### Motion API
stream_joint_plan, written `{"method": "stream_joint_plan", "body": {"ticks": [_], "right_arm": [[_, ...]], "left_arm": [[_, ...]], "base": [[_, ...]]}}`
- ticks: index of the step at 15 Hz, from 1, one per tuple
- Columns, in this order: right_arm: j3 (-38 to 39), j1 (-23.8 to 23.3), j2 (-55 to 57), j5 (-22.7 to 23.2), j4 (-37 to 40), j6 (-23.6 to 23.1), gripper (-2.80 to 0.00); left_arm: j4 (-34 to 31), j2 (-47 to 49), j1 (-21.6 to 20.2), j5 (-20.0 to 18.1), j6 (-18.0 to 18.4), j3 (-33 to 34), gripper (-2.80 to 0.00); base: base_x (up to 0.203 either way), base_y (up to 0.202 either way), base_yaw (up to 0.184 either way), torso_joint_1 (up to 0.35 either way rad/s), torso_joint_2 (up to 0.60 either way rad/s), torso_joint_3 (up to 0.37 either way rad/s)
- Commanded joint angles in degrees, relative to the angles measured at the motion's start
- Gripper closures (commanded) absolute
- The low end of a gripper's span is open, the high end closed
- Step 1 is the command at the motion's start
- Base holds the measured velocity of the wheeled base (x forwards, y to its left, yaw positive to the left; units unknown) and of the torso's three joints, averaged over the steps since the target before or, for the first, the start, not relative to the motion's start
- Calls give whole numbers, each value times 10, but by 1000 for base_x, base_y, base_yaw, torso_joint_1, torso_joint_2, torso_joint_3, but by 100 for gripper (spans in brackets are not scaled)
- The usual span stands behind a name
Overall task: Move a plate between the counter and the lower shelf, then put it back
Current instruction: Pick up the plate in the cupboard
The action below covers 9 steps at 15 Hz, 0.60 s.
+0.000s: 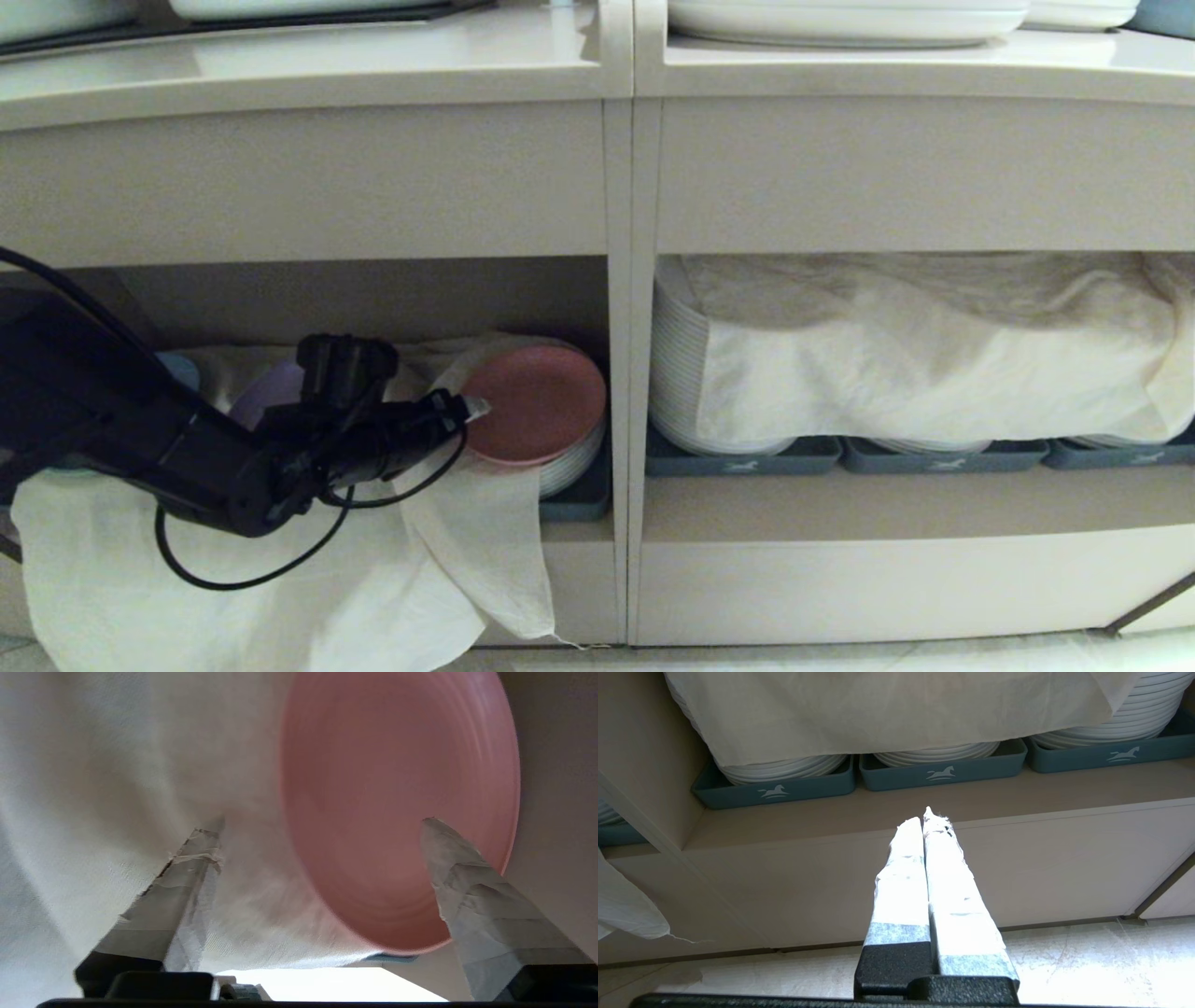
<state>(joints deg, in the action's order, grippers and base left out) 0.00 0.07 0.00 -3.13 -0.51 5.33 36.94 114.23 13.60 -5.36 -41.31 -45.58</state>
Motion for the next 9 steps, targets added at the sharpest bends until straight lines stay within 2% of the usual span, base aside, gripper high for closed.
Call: {"method": "stream_joint_plan", "body": {"ticks": [1,9], "right_arm": [[0,0,0,0,0,0,0],[0,0,0,0,0,0,0]], "left_arm": [[2,14,2,0,-3,-14,-280],[2,34,18,0,-3,-27,-280]], "base": [[0,0,0,0,0,0],[0,0,0,0,0,0]]}}
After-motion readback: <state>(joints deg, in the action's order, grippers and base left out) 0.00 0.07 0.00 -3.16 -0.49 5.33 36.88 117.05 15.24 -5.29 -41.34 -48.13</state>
